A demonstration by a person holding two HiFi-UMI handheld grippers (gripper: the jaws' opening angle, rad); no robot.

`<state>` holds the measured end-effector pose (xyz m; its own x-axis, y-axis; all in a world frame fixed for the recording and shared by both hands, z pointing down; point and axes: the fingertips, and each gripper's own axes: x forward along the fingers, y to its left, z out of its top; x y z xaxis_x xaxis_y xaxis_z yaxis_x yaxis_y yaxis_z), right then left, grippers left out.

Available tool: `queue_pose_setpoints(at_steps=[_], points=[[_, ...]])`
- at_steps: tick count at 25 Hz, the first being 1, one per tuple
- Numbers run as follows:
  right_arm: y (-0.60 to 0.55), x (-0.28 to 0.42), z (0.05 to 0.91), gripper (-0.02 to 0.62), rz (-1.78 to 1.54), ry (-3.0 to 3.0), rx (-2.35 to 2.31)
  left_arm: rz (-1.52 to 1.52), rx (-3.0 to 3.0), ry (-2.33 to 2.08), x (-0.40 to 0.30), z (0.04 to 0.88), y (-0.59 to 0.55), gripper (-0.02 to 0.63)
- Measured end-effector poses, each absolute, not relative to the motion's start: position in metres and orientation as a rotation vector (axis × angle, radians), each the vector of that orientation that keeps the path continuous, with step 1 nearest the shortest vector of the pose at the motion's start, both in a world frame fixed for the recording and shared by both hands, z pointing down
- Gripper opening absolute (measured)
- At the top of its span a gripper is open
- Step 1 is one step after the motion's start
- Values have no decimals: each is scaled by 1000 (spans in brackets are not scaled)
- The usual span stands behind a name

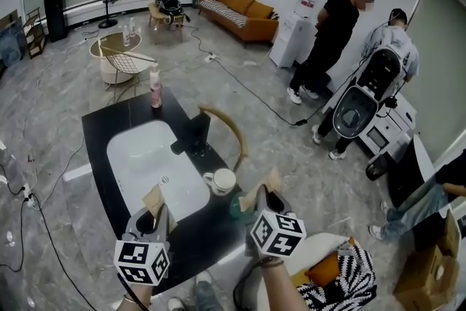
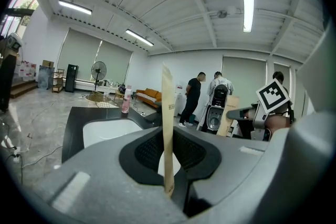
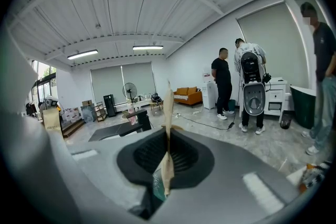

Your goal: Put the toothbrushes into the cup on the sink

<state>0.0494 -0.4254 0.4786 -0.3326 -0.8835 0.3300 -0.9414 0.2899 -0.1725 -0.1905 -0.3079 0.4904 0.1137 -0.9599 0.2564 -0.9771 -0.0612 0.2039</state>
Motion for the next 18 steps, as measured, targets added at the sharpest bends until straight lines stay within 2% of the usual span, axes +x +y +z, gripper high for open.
queue_pose_setpoints(at_steps=[18], points=[[-433,47,514,9,552,-2345,1683,92,2049,-1901,-195,506,-317,48]])
